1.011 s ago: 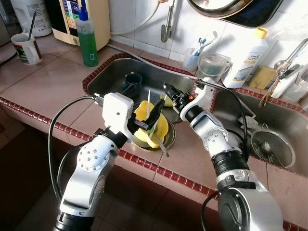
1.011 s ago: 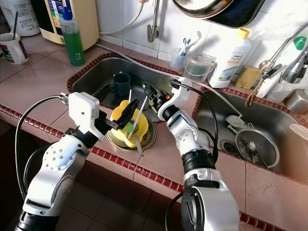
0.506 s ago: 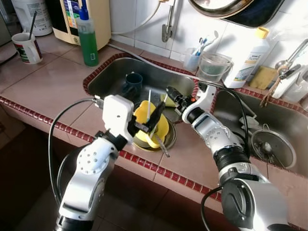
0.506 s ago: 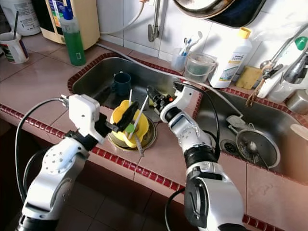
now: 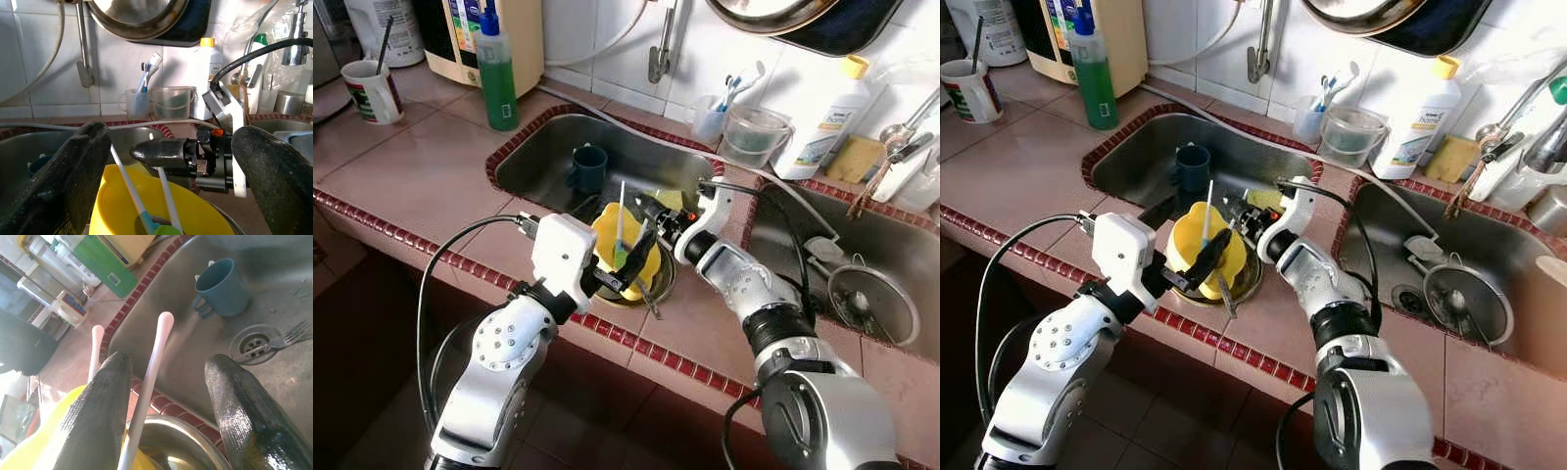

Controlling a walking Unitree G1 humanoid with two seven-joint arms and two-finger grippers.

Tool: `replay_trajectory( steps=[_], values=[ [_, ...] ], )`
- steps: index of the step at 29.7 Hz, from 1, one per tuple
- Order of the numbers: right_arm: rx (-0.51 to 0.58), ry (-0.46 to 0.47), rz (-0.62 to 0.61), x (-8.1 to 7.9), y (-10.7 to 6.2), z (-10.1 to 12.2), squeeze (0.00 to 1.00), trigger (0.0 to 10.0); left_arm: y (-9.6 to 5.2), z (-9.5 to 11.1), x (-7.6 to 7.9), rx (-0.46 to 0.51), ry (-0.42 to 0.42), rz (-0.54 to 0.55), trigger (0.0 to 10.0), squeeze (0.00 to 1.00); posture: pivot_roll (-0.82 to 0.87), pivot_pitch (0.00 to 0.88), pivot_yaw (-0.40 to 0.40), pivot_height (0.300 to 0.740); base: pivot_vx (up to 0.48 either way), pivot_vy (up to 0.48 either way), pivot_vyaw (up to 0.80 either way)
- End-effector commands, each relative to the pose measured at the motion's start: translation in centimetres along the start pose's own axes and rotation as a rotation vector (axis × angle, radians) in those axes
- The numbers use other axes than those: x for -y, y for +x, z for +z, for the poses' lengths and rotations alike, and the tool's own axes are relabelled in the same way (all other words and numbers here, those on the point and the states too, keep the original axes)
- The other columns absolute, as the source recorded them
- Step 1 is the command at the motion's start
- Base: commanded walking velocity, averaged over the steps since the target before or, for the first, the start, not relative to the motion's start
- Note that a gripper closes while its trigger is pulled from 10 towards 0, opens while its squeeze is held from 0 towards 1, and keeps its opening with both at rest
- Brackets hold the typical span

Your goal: Kitchen organization

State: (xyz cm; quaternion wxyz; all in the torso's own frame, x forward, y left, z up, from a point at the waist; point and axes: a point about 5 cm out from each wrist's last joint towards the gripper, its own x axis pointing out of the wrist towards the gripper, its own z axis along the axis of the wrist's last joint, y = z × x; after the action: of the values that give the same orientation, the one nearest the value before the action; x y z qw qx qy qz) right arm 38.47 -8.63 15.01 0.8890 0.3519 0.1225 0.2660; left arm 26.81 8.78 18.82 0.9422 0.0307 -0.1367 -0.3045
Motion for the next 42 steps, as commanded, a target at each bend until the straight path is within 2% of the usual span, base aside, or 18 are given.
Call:
replay_trajectory(
  steps=[1,2,3,4,6,7,42],
  values=[
    [0.007,-0.013,-0.009,0.2,-0.3,0.4,0.00,8.3,0.1,0.4,0.4,0.014,0.005,-0.013,10.0,0.00,-0.14,0.099,-0.142,0.740,0.000,0.000,0.00],
    [0.006,-0.015,-0.012,0.3,-0.3,0.3,0.00,5.7,0.1,0.5,0.4,0.014,0.005,-0.013,10.0,0.00,-0.14,0.099,-0.142,0.740,0.000,0.000,0.00],
    [0.007,-0.017,-0.013,0.4,-0.3,0.3,0.00,5.7,0.1,0.5,0.4,0.014,0.005,-0.013,10.0,0.00,-0.14,0.099,-0.142,0.740,0.000,0.000,0.00],
    [0.009,-0.019,-0.016,0.4,-0.4,0.3,0.00,2.8,0.1,0.5,0.4,0.015,0.005,-0.012,10.0,0.00,-0.14,0.099,-0.142,0.740,0.000,0.000,0.00],
    [0.013,-0.019,-0.018,0.5,-0.5,0.3,0.00,2.4,0.1,0.5,0.3,0.016,0.004,-0.011,10.0,0.00,-0.14,0.095,-0.141,0.740,0.000,0.000,0.00],
    [0.014,-0.017,-0.019,0.6,-0.5,0.3,0.00,0.0,0.2,0.5,0.4,0.016,0.004,-0.010,10.0,0.00,-0.14,0.094,-0.141,0.740,0.000,0.000,0.00],
    [0.070,-0.012,0.007,0.0,-0.3,1.3,0.00,0.0,0.3,0.6,0.6,0.019,0.007,-0.025,10.0,0.00,-0.13,0.094,-0.140,0.740,0.000,0.000,0.00]
  ],
)
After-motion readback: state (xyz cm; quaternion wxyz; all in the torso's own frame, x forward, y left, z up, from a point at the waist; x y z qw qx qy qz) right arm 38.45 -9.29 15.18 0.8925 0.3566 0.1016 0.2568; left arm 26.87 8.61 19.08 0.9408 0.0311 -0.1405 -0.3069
